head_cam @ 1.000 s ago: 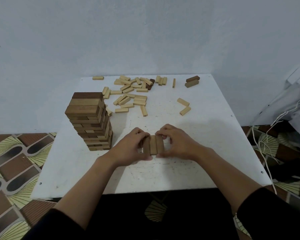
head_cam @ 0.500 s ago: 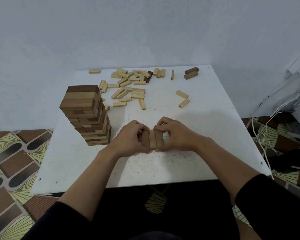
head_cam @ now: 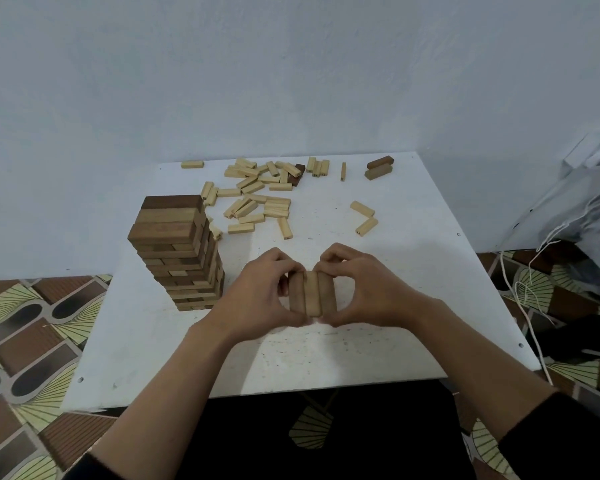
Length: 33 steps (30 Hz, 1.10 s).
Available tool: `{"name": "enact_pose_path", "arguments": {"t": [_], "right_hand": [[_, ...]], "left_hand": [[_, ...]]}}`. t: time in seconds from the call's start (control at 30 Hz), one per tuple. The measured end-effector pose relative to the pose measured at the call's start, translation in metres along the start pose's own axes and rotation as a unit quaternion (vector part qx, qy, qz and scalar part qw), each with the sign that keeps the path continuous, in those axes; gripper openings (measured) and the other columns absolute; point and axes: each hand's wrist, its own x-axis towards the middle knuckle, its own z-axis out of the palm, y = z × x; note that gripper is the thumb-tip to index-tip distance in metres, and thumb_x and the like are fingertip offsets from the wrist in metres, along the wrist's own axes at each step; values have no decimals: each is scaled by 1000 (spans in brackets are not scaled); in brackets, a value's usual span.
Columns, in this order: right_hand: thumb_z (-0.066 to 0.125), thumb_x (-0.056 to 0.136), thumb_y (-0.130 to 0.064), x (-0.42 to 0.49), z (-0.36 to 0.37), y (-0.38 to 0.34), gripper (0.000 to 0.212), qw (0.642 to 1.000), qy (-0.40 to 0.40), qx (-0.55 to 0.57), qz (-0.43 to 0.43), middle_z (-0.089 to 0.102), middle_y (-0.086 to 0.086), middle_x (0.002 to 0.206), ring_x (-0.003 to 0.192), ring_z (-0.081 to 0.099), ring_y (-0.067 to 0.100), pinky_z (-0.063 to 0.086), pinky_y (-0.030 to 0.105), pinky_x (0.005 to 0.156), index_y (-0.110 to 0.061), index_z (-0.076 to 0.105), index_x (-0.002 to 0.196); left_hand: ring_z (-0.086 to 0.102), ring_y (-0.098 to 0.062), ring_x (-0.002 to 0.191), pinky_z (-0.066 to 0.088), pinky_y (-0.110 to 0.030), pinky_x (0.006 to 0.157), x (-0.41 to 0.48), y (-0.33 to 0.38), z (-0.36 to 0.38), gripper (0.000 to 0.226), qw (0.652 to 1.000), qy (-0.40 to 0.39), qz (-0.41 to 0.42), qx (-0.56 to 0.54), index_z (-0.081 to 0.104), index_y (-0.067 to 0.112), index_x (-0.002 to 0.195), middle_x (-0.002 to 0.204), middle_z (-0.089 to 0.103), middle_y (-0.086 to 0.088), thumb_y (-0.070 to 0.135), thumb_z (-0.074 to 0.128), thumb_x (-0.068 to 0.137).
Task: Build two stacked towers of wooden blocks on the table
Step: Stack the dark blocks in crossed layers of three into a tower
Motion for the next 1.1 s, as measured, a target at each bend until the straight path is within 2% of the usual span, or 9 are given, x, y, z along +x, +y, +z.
{"name": "enact_pose_path", "arguments": {"t": [0.17,0.33,0.4,0.47,0.57,0.67,0.8,0.93,1.1], "right_hand": [[91,64,-41,-4,-22,-24,63,999,35,-18,-27,49,-17,113,108,51,10,49,27,86,-21,67,119],[93,65,-34,0,-43,-51,61,994,78,-19,-80,52,-14,111,105,51,10,39,10,79,-18,67,118],[94,65,-34,5,-48,-65,61,991,92,-20,-99,54,-10,111,104,52,11,38,9,78,-15,68,117],[94,65,-35,11,-53,-78,62,987,102,-26,-117,54,-6,111,102,52,14,38,9,77,-13,68,117],[94,65,-36,24,-58,-101,59,988,102,-12,-116,52,-7,109,102,51,14,38,13,79,-15,69,115],[93,66,-37,45,-58,-125,54,988,99,6,-118,50,-8,106,102,53,14,45,26,86,-19,70,111],[91,67,-43,77,-50,-148,56,989,90,11,-118,49,-11,106,99,54,10,49,33,86,-22,70,114],[88,67,-53,109,-40,-160,60,993,70,-24,-92,47,-16,105,99,54,6,51,37,86,-26,69,117],[85,65,-61,133,-31,-165,64,996,41,-59,-62,48,-14,106,101,53,9,48,38,91,-28,71,118]], "left_hand": [[54,-8,82,45,-15,70,-9,32,-29,59,998,37,35,23,68,24,112,98,55,11,37,94,60],[52,-7,86,45,-20,76,-22,59,-66,58,994,67,56,66,69,23,115,99,54,10,38,90,64],[52,-7,88,44,-18,77,-27,67,-82,56,992,71,59,87,69,23,113,100,53,11,42,89,64],[52,-4,90,43,-16,77,-33,72,-100,58,990,72,57,109,68,25,115,103,53,12,47,87,64],[54,-5,92,47,-21,78,-38,72,-129,68,988,67,51,128,67,29,120,105,53,15,58,85,61],[56,-3,94,47,-19,78,-41,64,-161,67,990,61,40,118,68,33,119,105,54,18,54,90,60],[57,0,95,52,-27,82,-39,44,-198,76,991,49,22,120,67,34,123,107,55,20,59,91,55],[51,2,96,43,-23,74,-31,15,-223,67,987,24,7,158,67,36,123,108,56,18,51,92,62],[47,9,101,39,-21,75,-20,-11,-237,67,987,-16,-9,162,65,38,125,111,55,20,52,90,65]]}}
